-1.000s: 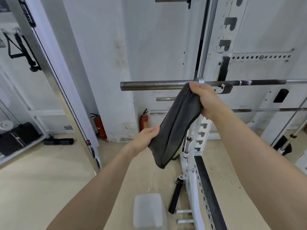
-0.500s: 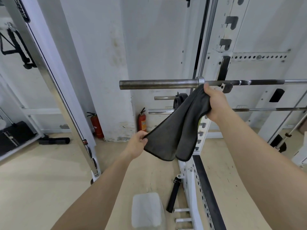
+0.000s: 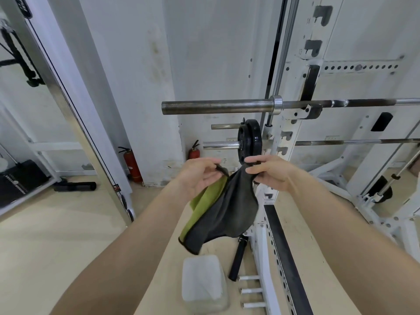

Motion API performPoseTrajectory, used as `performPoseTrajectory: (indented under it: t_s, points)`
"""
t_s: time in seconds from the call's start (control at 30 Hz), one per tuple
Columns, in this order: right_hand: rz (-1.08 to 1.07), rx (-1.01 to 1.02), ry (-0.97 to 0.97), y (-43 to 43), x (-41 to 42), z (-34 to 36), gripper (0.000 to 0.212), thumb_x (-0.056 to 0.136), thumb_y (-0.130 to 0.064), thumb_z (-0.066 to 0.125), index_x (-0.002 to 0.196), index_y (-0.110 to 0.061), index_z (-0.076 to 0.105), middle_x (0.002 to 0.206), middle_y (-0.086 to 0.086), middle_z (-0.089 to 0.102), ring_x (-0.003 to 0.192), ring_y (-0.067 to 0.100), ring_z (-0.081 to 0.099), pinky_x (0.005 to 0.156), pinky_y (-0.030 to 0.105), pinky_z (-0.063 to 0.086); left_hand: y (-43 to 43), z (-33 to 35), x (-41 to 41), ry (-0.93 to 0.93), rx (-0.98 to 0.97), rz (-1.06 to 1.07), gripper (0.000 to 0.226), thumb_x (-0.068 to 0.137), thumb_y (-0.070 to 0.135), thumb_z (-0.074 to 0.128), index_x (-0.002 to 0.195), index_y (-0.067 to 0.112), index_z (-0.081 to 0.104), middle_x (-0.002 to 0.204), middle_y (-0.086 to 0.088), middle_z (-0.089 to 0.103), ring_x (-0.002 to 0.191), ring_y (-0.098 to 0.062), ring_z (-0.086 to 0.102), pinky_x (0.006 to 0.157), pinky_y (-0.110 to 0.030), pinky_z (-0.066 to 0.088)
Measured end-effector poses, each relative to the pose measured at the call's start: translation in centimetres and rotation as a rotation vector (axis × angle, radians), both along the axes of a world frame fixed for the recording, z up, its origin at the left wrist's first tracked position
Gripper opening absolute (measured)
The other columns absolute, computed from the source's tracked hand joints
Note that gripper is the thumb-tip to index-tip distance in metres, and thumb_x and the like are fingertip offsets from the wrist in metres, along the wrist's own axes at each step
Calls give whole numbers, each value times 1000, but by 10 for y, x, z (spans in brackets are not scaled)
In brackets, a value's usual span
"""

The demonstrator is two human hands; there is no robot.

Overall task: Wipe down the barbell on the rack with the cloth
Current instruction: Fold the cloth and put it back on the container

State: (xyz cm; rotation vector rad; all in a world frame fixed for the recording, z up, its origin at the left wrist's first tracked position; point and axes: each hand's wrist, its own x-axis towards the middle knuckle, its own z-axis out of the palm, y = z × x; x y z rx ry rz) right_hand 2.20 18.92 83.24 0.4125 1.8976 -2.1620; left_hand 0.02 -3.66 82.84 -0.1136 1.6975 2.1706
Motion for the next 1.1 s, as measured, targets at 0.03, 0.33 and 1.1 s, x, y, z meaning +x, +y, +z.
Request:
performPoseTrajectory:
  t_s: [0.03,0.33,1.1]
  points:
    - [19,-38,28,-6,1,-1,46,84,16,66,126,-4,64,120,16,67,104,24,68,82,29,57,1,0,2,2,9,-35,31,93,-14,46,101,3,70,90,-15,74,84,-21,74,75,-26,61]
    - [14,-236,210,-37,14,0,56,83,22,61,134,-2,54,113,29,68,98,31,69,81,30,61,7,-5,13,348,-130,-43,13,88,9,75,100,7,70,84,-8,77,76,-20,76,64,-21,59]
    - [136,166,501,1,11,70,42,94,10,57,128,-16,60,82,-3,65,92,20,69,85,41,59,3,-63,16,692,-691,-241,48,95,54,56,61,20,63,61,16,54,62,-3,50,66,-30,40]
